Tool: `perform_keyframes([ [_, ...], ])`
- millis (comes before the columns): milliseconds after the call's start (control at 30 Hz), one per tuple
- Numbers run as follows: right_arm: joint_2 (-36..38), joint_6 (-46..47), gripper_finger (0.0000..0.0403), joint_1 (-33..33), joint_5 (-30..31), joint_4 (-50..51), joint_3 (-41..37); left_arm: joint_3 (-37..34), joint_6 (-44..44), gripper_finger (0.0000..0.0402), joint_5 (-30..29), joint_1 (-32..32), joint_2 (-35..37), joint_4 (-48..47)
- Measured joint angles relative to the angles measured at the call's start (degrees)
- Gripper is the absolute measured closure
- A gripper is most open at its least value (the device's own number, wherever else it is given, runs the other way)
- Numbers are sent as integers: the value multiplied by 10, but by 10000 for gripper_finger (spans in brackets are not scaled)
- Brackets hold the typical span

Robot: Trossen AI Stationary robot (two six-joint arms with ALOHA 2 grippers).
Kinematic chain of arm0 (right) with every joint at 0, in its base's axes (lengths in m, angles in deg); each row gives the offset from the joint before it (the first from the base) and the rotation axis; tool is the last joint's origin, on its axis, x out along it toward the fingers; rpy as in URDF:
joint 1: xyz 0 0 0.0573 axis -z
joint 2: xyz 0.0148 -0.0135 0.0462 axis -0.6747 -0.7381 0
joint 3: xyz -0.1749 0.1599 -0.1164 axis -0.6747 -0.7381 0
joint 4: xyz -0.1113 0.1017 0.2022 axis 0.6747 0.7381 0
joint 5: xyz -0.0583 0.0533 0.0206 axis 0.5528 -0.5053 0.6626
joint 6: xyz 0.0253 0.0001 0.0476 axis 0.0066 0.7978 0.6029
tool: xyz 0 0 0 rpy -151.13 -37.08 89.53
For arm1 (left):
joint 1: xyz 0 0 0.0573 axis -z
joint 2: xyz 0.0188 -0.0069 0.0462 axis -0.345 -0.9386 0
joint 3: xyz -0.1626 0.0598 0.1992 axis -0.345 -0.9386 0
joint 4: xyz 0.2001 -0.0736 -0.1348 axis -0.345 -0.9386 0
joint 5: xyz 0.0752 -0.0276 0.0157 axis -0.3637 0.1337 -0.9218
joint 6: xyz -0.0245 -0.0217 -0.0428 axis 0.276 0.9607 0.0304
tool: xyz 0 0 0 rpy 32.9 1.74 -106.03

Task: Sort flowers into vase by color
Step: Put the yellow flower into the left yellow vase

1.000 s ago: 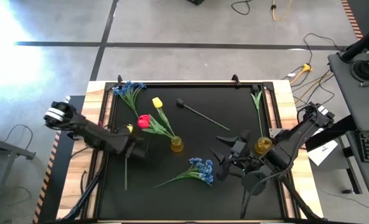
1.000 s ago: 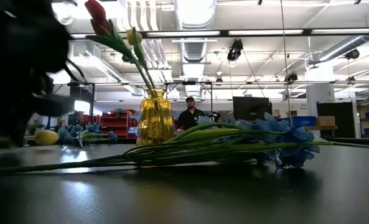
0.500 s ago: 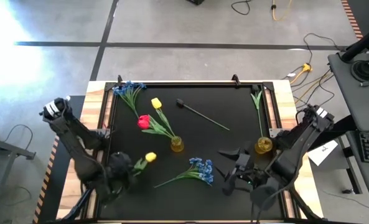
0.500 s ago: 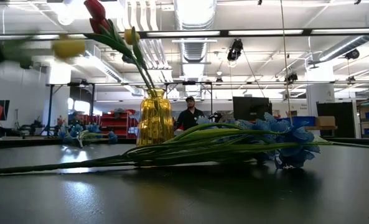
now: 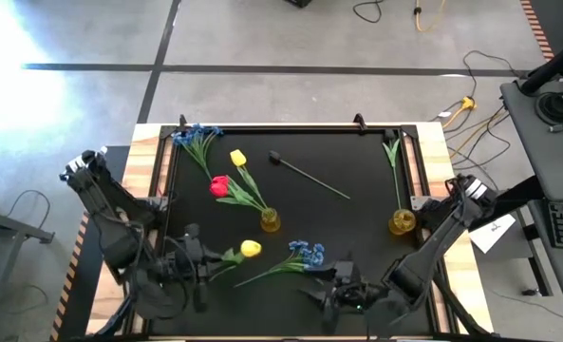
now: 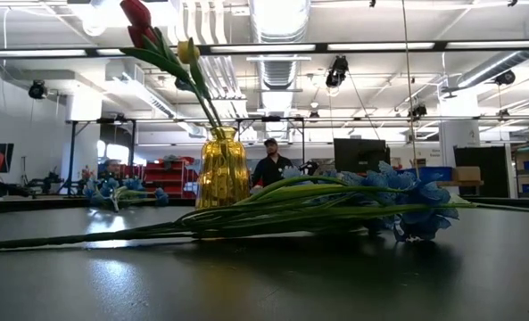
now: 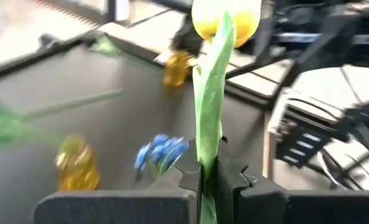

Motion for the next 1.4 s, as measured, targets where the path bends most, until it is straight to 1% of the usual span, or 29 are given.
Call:
perform_keyframes([
  [67,-1,-51,183,8,-18,-60,0,23,-92,401,41,-22,0,44],
  [167,-4,-146,183,28,-61,-168,1,43,-220,401,114,-54,0,132],
  [267,-5,-235,183,43,-87,-250,8,49,-306,401,169,-84,0,224],
  [333,-4,-282,183,50,-93,-281,14,49,-347,401,195,-101,0,273],
  [467,-5,-374,183,58,-96,-311,34,48,-393,401,215,-131,-1,322],
  [533,-4,-396,183,66,-95,-316,44,48,-404,401,219,-145,-7,332],
  [667,-5,-411,184,89,-95,-314,56,48,-408,401,239,-168,-20,337],
  [767,-5,-411,185,103,-87,-315,61,48,-411,401,241,-175,-24,337],
  [833,-5,-411,193,108,-79,-315,63,48,-418,401,241,-176,-24,342],
  [900,-5,-411,209,113,-80,-313,63,49,-419,401,240,-178,-24,346],
  [1000,-5,-411,246,115,-80,-311,63,49,-422,401,237,-179,-24,346],
  [1100,-5,-417,299,116,-80,-308,63,49,-434,401,234,-181,-24,344],
  [1200,-3,-425,365,116,-81,-297,63,49,-455,401,221,-182,-24,342],
  [1233,-3,-427,379,116,-81,-296,63,49,-460,401,216,-183,-24,342],
  [1400,3,-433,391,120,-80,-293,62,49,-460,397,215,-190,-23,341],
])
